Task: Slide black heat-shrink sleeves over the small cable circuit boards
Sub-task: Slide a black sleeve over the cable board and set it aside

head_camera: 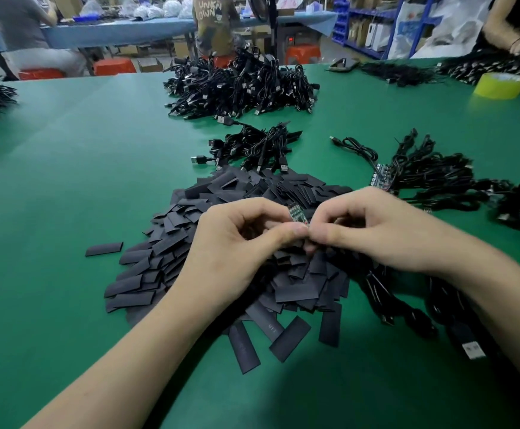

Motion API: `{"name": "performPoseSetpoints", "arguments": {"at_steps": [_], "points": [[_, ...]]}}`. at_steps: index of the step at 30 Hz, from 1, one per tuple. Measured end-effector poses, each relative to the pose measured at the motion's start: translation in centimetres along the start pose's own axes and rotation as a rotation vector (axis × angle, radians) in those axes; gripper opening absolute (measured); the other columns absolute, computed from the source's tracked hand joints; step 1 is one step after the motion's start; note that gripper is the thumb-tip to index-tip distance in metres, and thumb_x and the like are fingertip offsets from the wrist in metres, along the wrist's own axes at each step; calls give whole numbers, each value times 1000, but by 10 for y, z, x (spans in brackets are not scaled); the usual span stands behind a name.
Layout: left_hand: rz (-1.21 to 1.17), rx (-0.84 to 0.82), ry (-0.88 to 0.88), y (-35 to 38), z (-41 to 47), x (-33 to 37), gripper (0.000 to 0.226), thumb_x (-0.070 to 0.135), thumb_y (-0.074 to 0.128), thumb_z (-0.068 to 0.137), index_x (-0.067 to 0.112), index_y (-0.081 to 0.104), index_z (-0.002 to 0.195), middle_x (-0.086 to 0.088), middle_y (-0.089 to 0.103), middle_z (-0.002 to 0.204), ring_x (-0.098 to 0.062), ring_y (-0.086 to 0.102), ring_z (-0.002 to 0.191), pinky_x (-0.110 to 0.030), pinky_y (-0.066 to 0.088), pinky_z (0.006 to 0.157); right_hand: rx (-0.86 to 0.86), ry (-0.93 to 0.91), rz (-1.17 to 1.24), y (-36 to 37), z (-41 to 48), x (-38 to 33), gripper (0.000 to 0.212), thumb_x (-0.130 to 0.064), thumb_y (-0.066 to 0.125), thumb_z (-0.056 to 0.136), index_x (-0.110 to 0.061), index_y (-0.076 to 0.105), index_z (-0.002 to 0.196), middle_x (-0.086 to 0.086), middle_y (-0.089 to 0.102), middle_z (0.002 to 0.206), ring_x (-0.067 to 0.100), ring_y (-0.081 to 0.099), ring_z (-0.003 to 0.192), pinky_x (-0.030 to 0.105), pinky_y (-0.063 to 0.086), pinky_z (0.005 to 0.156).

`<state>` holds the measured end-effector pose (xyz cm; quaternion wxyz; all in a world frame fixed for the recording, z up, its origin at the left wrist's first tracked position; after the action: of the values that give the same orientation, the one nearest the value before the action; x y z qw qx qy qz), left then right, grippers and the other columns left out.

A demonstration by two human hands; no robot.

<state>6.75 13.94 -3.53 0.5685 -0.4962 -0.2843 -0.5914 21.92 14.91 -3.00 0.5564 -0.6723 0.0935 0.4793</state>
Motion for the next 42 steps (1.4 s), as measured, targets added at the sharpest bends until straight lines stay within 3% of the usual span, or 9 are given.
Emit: {"name": "performPoseSetpoints", "arguments": {"at_steps": [3,6,10,19,26,30,33,36,42], "points": [[216,-159,12,6,-3,-2,33,53,86,69,24,73,79,6,61,60,-15,50,53,-27,39,55,98,-18,243,-14,-2,1,26,-31,54,99,-19,68,80,1,74,74,14,71,75,18,52,74],[493,-346,114,14,-6,2,42,64,86,62,31,73,83,9,61,66,-10,58,63,-26,44,60,177,43,656,-24,-6,10,29,-32,49,101,-17,59,78,3,55,58,21,58,50,28,52,53],[527,-422,132,15,-5,1,34,54,91,65,34,78,89,11,61,75,-17,60,74,-30,49,67,110,108,973,-19,-6,13,28,-29,46,104,-16,52,80,-6,28,55,5,26,36,17,29,33],[368,-310,91,2,2,-1,9,38,76,86,31,78,80,10,74,81,-9,71,78,-22,52,72,18,171,594,10,-3,15,36,-44,68,90,-10,58,88,-5,29,56,10,20,43,20,20,40],[94,-103,-83,-6,5,-17,15,17,67,97,21,74,84,-1,68,64,-11,57,50,-18,47,56,4,136,509,22,0,10,22,-32,68,94,-17,66,78,0,26,55,13,18,44,18,21,43],[170,-74,9,-4,4,-8,4,25,73,92,24,77,93,6,73,72,-9,65,60,-18,50,62,55,160,521,19,1,16,20,-20,64,99,-15,66,81,-4,30,52,9,21,40,15,24,41],[465,-28,218,-7,1,10,25,37,83,78,29,80,102,16,74,83,-5,68,77,-14,48,70,85,155,510,17,2,18,20,-19,62,100,-13,67,82,-7,33,50,7,23,39,14,25,40],[537,32,269,-11,2,13,23,29,85,81,28,81,103,18,70,82,-2,62,73,-10,40,68,101,146,514,17,3,16,30,-38,60,101,-21,68,77,-7,31,53,9,23,42,17,25,40],[280,114,62,-27,6,-13,19,29,83,80,35,81,98,15,76,88,-9,68,68,-37,61,68,203,164,399,-1,1,24,44,-38,46,107,-21,57,69,-9,30,56,12,25,48,23,21,44]]}}
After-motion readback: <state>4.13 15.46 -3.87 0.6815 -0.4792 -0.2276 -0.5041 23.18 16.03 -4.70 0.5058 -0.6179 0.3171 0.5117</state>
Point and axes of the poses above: each hand's wrist, its own z-axis towards the middle knuckle, its own y-axis out of the palm, x = y × z, the point moved 8 cm from there along z, towards the middle knuckle
